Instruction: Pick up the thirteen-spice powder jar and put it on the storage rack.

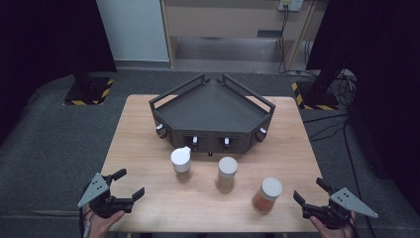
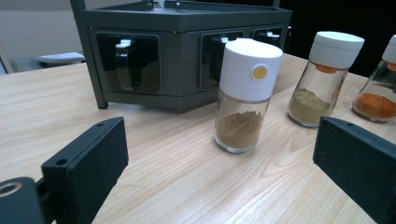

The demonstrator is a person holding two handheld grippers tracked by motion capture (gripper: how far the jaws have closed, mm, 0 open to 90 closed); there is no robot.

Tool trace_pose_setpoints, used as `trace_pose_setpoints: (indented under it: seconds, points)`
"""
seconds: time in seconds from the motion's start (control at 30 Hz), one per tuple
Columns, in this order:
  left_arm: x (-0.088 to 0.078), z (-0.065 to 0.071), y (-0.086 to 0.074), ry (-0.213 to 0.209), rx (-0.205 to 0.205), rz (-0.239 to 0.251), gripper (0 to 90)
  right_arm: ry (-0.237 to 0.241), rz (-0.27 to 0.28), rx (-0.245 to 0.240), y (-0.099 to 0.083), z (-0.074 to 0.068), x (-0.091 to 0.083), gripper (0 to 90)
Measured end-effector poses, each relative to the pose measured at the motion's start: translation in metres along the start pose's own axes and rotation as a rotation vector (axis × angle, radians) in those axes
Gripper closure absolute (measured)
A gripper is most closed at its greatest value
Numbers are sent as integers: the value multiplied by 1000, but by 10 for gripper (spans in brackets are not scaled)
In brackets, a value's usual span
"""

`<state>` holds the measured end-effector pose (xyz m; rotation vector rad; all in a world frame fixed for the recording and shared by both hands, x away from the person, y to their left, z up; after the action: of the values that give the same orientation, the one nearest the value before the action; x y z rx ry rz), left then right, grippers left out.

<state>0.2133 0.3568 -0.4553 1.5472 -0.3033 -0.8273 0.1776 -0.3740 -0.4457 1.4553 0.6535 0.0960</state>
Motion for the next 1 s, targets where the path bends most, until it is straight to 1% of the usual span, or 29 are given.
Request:
trace_pose_setpoints:
  seconds: [0.13, 0.2, 0.27, 0.37, 0.5, 0.6, 0.73, 0.83, 0.9, 1.0]
  points:
    - [2, 0, 10, -10, 18, -7, 23, 1, -1, -4, 0, 0, 0, 51]
    - [4, -1, 15, -23, 22, -9, 24, 0, -2, -4, 0, 0, 1, 51]
    - [8, -1, 24, -29, 44, -26, 26, 0, -2, -2, 0, 0, 1, 51]
    - [13, -1, 33, -40, 62, -37, 28, -1, -2, -2, 0, 0, 1, 51]
    - [19, -2, 42, -57, 72, -44, 31, 0, -1, -1, 0, 0, 1, 52]
    - [25, -4, 50, -72, 82, -66, 32, -1, -1, 1, 0, 0, 1, 53]
    - [31, -6, 55, -85, 83, -78, 32, -1, 0, 1, 0, 1, 1, 53]
    - [39, -7, 60, -103, 84, -85, 33, -1, -1, 3, 0, 1, 1, 53]
    - [42, -7, 61, -106, 89, -91, 34, -1, 0, 3, 0, 1, 1, 53]
    - [51, -7, 65, -117, 98, -101, 35, -1, 1, 5, -1, 1, 0, 54]
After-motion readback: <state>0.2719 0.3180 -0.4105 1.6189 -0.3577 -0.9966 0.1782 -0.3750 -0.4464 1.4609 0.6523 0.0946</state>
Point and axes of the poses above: each handheld gripper's, and its own axes: x roughly forward along the jaws, y roughly out of its top, z roughly to its right, the point moved 5 cm from there along x, roughly forward along the jaws, and after that the axes turned 5 degrees about -z, right-handed, at the moved point
